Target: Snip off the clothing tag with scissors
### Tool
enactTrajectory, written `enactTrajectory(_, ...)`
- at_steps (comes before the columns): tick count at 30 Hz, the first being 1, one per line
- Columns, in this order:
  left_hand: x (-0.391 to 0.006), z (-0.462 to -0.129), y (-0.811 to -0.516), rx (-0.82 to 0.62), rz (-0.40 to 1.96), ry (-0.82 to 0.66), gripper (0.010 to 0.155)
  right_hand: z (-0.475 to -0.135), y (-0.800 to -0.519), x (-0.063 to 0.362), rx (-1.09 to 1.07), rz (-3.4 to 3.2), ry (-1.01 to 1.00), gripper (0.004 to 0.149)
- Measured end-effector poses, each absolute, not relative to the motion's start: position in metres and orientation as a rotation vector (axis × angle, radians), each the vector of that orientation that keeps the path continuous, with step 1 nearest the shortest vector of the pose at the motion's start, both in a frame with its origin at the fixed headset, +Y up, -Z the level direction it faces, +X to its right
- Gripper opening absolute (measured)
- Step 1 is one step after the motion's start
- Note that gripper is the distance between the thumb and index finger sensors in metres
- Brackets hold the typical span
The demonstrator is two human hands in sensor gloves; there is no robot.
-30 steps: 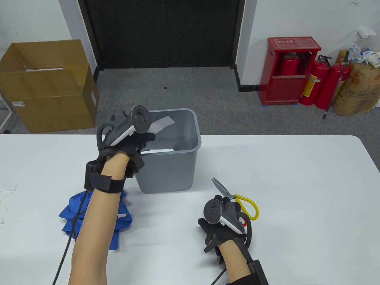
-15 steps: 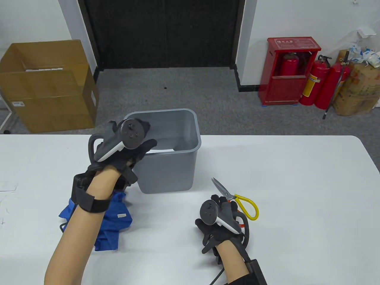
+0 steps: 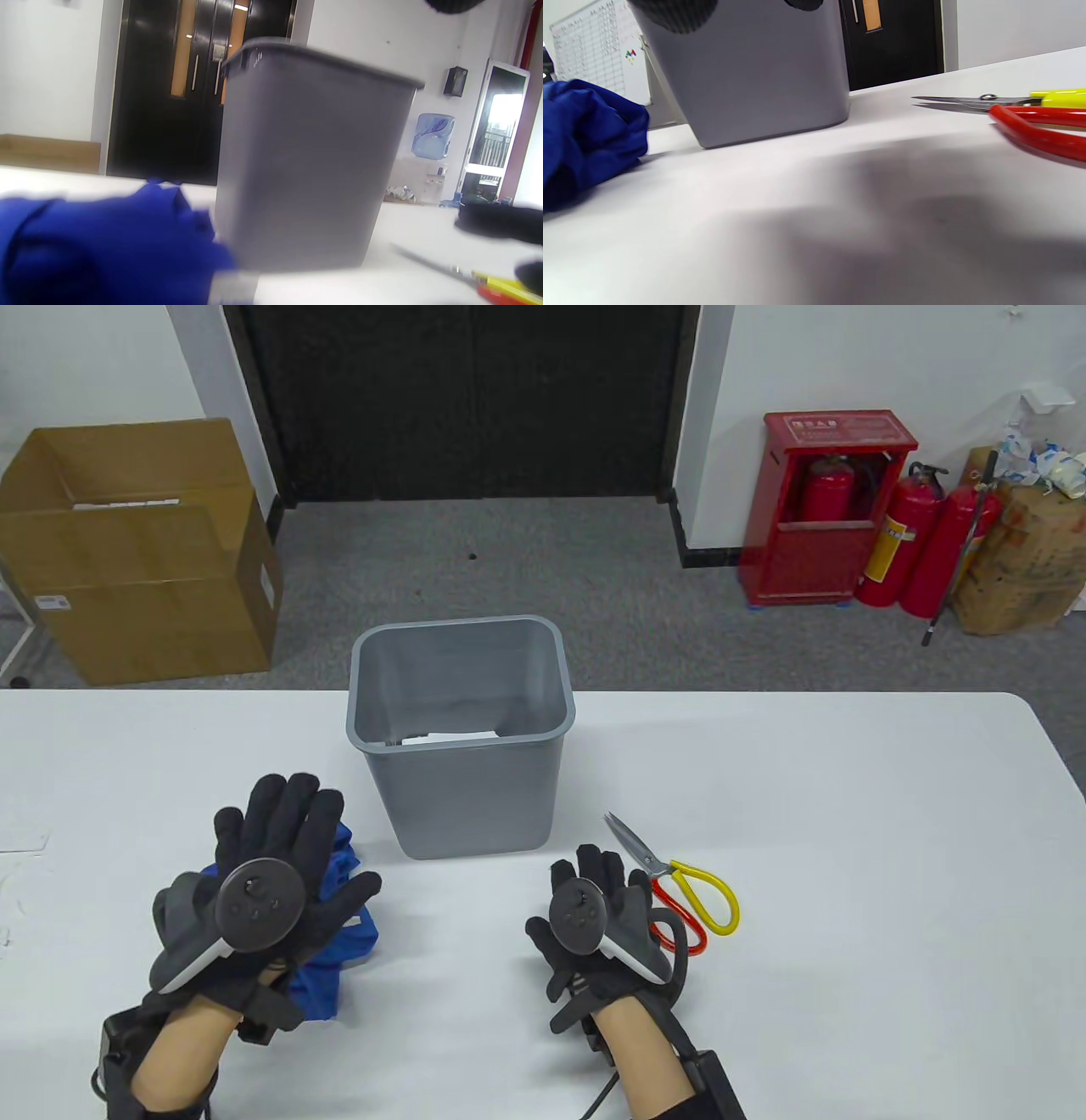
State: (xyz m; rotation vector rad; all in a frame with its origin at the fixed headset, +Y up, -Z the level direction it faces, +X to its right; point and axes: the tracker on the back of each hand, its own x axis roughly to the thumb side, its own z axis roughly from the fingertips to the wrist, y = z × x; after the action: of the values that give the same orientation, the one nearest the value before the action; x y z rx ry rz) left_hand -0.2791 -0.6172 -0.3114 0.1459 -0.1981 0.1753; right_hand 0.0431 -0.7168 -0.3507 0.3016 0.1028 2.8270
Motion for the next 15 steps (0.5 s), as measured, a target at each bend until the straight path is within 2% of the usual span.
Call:
enactTrajectory(4,-0.282,-0.304,-0.661,0.127,0.142,-0.16,0.092,-0.349,-0.713,0.039,0.282,2.773,0.076,0.08)
enactTrajectory(7,-0.282,-0.302,-0.684,0.122,0.123,-0.161,0.089,-0.348,-0.71,0.032,0.303,2.82,-0.007,0.078)
enactTrajectory(15,-0.277,-0.298,-0.724,0.021,0.071,-0.181,0.093,-0.345,-0.717,0.012,0.315,2.961,0.131,0.083)
